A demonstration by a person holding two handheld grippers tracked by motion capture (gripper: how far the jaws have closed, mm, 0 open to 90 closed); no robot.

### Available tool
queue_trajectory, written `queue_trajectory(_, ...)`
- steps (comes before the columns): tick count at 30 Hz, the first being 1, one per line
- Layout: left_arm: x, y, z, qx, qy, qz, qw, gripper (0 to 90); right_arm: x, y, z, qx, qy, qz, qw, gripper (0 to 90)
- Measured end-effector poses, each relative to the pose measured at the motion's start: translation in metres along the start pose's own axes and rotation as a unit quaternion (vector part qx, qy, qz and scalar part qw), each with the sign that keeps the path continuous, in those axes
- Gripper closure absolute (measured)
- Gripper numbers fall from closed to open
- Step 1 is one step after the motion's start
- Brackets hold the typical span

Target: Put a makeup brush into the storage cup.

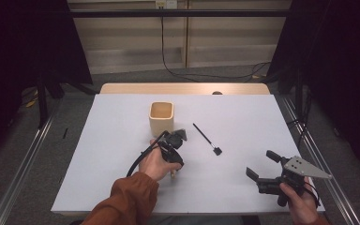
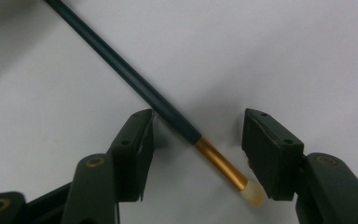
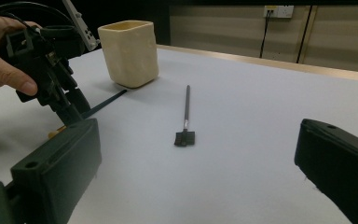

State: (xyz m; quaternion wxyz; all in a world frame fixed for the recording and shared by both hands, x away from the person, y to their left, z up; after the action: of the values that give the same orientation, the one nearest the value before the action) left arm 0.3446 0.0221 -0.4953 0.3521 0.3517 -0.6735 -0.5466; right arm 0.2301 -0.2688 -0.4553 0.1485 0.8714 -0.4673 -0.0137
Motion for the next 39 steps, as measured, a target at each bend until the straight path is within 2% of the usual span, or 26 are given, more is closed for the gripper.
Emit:
queue_trajectory(3,-0.001,0.001,0.0,0.0,0.01,-0.001,1.0,45.7,0.0,0.0,0.0,0.0,0.001,0.0,1.0,0.0)
queue_trajectory(5,-0.002,0.001,0.0,0.001,0.012,-0.006,0.9999,50.2,-0.001,0.0,0.0,0.0,0.002,-0.001,1.0,0.0)
queue_trajectory(8,-0.003,0.0,0.0,0.001,0.017,-0.009,0.9998,51.1,0.0,0.0,0.0,-0.001,0.001,-0.001,1.0,0.0)
queue_trajectory(13,-0.003,-0.001,-0.001,-0.003,0.015,-0.008,0.9998,52.6,-0.001,0.0,0.0,-0.001,0.004,-0.003,1.0,0.0)
queue_trajectory(19,-0.006,0.0,-0.004,-0.012,0.017,-0.01,0.9997,61.5,0.0,-0.001,0.001,-0.002,0.002,-0.003,1.0,0.0)
queue_trajectory(20,-0.006,0.0,-0.005,-0.015,0.018,-0.019,0.9996,61.7,-0.001,-0.001,0.001,-0.003,0.0,-0.003,1.0,0.0)
queue_trajectory(22,-0.004,0.0,-0.005,-0.019,0.017,-0.021,0.9995,62.3,-0.001,-0.002,0.001,-0.003,0.0,-0.003,1.0,0.0)
queue_trajectory(30,-0.009,0.0,-0.005,-0.015,0.013,-0.007,0.9998,69.6,-0.001,-0.002,0.001,-0.005,-0.002,-0.004,1.0,0.0)
queue_trajectory(32,-0.009,0.001,-0.004,-0.013,0.005,-0.012,0.9998,69.9,-0.002,-0.002,0.0,-0.003,-0.001,-0.005,1.0,0.0)
queue_trajectory(34,-0.011,0.001,-0.004,-0.012,0.001,-0.005,0.9999,71.2,-0.002,-0.003,0.001,-0.006,0.002,-0.011,0.9999,0.0)
queue_trajectory(36,-0.014,0.001,-0.004,-0.011,0.001,0.0,0.9999,74.4,-0.003,-0.003,0.001,-0.006,0.004,-0.009,0.9999,0.0)
queue_trajectory(37,-0.015,0.001,-0.004,-0.008,0.0,0.001,1.0,80.1,-0.003,-0.003,0.001,-0.007,0.004,-0.01,0.9999,0.0)
queue_trajectory(38,-0.017,0.001,-0.004,-0.006,0.001,0.005,1.0,80.1,-0.003,-0.003,0.001,-0.007,0.004,-0.01,0.9999,0.0)
queue_trajectory(39,-0.018,0.001,-0.004,-0.007,-0.004,0.007,0.9999,83.4,-0.002,-0.002,0.001,-0.007,0.004,-0.01,0.9999,0.0)
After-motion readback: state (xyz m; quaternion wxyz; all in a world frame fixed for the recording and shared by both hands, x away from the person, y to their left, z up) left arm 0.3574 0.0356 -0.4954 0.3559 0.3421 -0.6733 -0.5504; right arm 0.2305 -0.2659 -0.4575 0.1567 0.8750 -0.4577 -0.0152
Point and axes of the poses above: each handheld gripper's, and its own axes: y roughly backward along the jaws, z roughly out of its underside, x roughly to its right, the point moved 5 cm from there along -y, roughly forward along the jaws, and after that the axes turned 13 degrees about y, right-handed, at the moved point
